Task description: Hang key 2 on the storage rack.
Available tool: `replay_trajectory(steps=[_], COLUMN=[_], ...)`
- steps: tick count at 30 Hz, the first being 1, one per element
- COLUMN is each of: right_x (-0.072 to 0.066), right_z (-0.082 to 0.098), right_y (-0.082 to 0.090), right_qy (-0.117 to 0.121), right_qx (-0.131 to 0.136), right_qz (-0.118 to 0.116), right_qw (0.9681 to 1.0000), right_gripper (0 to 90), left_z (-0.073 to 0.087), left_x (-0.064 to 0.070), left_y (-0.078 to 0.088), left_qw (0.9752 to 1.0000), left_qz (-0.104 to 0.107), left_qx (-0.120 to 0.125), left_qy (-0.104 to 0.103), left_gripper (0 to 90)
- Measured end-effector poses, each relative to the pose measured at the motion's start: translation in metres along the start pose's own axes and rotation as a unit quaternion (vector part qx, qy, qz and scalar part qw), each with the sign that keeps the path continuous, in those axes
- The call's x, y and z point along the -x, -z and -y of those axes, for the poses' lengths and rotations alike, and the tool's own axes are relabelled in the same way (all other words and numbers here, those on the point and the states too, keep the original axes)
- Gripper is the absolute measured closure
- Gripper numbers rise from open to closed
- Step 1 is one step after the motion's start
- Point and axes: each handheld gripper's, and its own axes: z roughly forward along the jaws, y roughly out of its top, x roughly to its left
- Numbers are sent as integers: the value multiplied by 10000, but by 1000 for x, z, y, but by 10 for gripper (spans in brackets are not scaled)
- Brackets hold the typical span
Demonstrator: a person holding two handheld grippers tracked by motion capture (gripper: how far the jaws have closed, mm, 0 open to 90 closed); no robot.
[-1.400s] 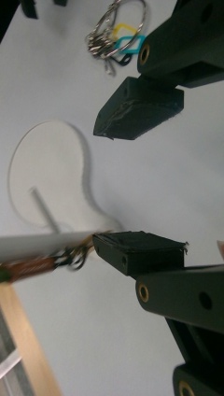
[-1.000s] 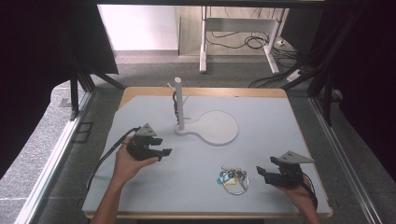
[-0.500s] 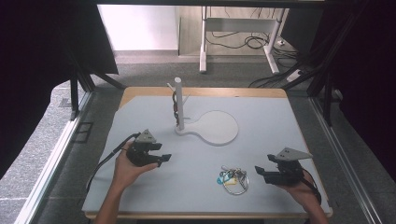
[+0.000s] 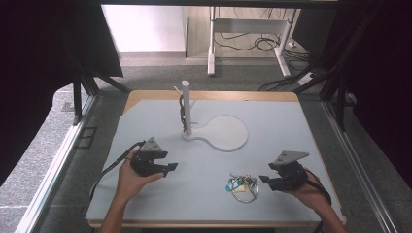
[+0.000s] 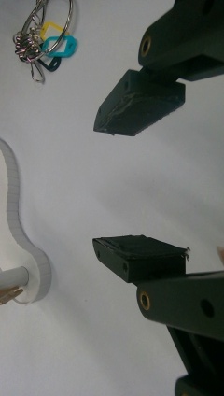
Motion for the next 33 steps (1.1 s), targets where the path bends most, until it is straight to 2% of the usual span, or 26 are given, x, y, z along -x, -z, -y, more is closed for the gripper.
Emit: replay_trajectory(steps=[2,5,6,7,8,11,12,13,14,16,17,20,21,23,27,29,30,33], right_x=[0,-5,-5,-11,-11,-23,-32,-32,-39,-42,-47,-51,-53,-53,-59,-60,-63,-64], right_z=[-1,-8,-8,-10,-10,-13,-13,-13,-12,-12,-11,-12,-12,-12,-14,-15,-15,-17], right_y=[0,-5,-5,-9,-9,-15,-21,-21,-27,-31,-37,-43,-47,-49,-53,-54,-57,-57], right_qy=[-7,68,68,122,122,203,218,218,278,320,319,350,375,380,410,426,515,522], right_qx=[-15,-26,-26,-61,-61,-183,-322,-322,-478,-546,-707,-841,-960,-1000,-1243,-1309,-1391,-1450], right_qz=[-24,-307,-307,-515,-515,-813,-1034,-1034,-1175,-1240,-1339,-1356,-1387,-1408,-1518,-1516,-1496,-1527], right_qw=[10000,9995,9995,9986,9986,9963,9939,9939,9915,9903,9880,9866,9850,9842,9797,9788,9776,9762], right_gripper=[430,458,458,476,476,493,507,507,518,525,542,561,576,585,624,629,645,675], left_z=[1,3,3,3,3,4,3,3,3,3,3,4,4,4,5,5,5,5], left_x=[1,3,3,5,5,5,5,5,5,5,5,6,6,6,6,6,7,7], left_y=[0,-1,-1,-1,-1,-2,-2,-2,-3,-3,-4,-4,-5,-5,-5,-5,-5,-6], left_qw=[10000,10000,10000,10000,10000,9999,10000,10000,10000,9999,9999,9999,9999,9999,9999,9999,9999,9999], left_qz=[-8,-6,-6,3,3,32,40,40,46,49,56,60,70,73,85,85,94,98], left_qx=[-8,-37,-37,-45,-45,-52,-44,-44,-44,-53,-63,-72,-72,-75,-58,-63,-56,-58], left_qy=[-36,-60,-60,-78,-78,-87,-68,-68,-64,-91,-92,-96,-99,-106,-107,-106,-107,-112], left_gripper=[387,386,386,386,386,386,386,387,386,387,387,386,386,386,386,386,386,386])
